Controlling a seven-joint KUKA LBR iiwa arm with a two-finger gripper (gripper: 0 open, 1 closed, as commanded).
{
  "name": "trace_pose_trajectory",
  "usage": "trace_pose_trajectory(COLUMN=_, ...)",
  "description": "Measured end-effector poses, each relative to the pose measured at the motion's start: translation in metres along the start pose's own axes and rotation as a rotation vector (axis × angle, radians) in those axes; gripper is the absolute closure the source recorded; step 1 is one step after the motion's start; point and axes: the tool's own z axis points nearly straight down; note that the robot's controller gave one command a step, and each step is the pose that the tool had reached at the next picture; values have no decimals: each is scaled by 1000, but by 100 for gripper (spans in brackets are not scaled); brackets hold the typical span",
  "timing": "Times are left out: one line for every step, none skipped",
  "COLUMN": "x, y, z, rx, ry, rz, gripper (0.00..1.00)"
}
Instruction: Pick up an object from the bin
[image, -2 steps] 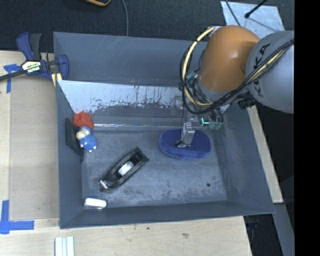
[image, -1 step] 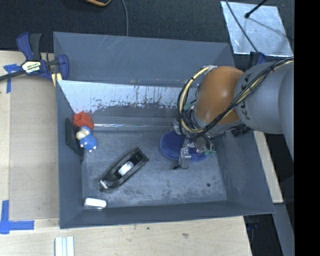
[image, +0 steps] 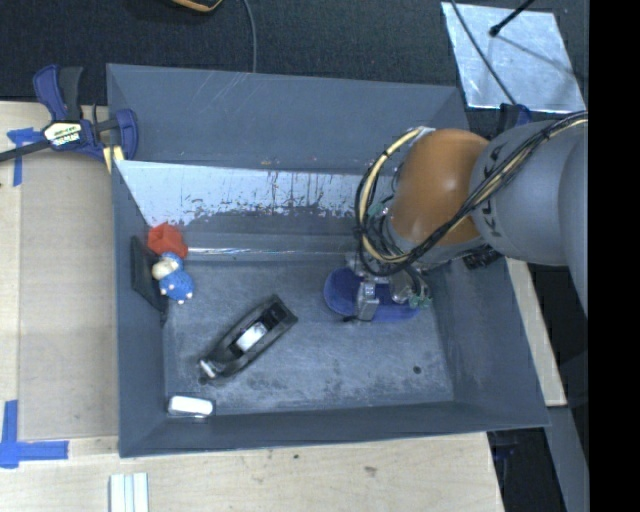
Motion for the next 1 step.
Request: trace_pose_trajectory(x=-1, y=-20, z=-153, rx=1, ry=-9, rz=20, gripper=100)
